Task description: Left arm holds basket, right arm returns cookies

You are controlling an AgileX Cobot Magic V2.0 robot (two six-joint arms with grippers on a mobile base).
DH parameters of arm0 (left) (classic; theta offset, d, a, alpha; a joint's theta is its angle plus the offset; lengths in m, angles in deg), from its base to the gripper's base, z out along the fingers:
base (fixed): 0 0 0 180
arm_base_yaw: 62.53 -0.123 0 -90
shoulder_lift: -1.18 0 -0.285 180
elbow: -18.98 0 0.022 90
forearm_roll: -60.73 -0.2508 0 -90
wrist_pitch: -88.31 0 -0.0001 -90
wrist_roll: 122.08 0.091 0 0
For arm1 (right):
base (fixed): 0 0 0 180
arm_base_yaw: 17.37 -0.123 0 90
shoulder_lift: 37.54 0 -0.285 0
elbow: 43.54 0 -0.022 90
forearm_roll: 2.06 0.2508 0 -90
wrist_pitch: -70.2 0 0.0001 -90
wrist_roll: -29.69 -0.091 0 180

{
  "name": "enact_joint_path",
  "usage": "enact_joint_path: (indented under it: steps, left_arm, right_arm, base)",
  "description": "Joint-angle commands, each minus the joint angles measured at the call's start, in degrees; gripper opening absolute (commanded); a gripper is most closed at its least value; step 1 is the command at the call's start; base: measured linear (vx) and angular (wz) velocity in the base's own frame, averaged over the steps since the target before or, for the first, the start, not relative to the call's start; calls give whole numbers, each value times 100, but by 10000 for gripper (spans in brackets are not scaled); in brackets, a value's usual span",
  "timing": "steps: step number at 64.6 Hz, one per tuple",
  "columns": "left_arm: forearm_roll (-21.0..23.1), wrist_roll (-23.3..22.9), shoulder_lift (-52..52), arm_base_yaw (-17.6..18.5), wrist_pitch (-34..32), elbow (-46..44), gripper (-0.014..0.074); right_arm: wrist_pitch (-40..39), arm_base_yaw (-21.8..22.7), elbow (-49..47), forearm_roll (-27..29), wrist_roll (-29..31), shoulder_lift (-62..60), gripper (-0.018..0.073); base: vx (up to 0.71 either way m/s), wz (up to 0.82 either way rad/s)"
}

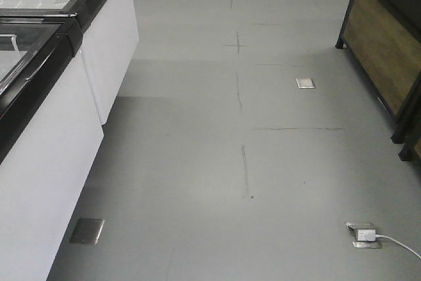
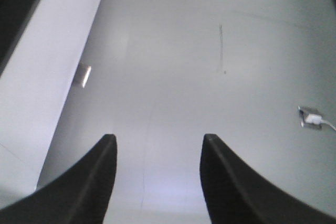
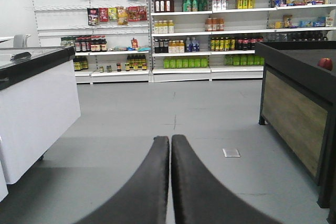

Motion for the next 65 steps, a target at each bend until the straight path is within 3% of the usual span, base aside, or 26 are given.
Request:
enact_joint_path:
  steps: [1, 16, 23, 35, 46, 51, 60, 65]
  left_arm:
    - [569, 433, -586, 7, 26, -614, 359]
    - [1937, 405, -1309, -27, -330, -1539, 359]
    - [2547, 410, -1448, -410, -343, -1873, 359]
    - [2934, 937, -1522, -1653, 384, -2318, 359]
    - [3384, 1252, -1735, -3208, 1150, -2842, 359]
    - [3988, 1293, -1866, -3621, 1277, -2924, 359]
    - [5694, 1534, -1924, -4366, 1497, -2917, 359]
    - [6336, 1723, -1924, -4790, 1607, -2922, 359]
  right_arm:
    - [-428, 24, 18, -40, 21, -65, -8]
    - [-428, 24, 18, -40, 21, -65, -8]
    - [-428, 24, 18, -40, 21, -65, -8]
    - [-428, 24, 18, -40, 21, -65, -8]
    - [-428, 24, 18, -40, 21, -65, -8]
    - [-428, 24, 18, -40, 21, -65, -8]
    - [-428, 24, 18, -40, 21, -65, -8]
    - [-428, 24, 18, -40, 21, -65, -8]
  base:
    - [0, 0]
    - [0, 0]
    - [0, 0]
    - [0, 0]
    - [0, 0]
    - [0, 0]
    - [0, 0]
    - [0, 0]
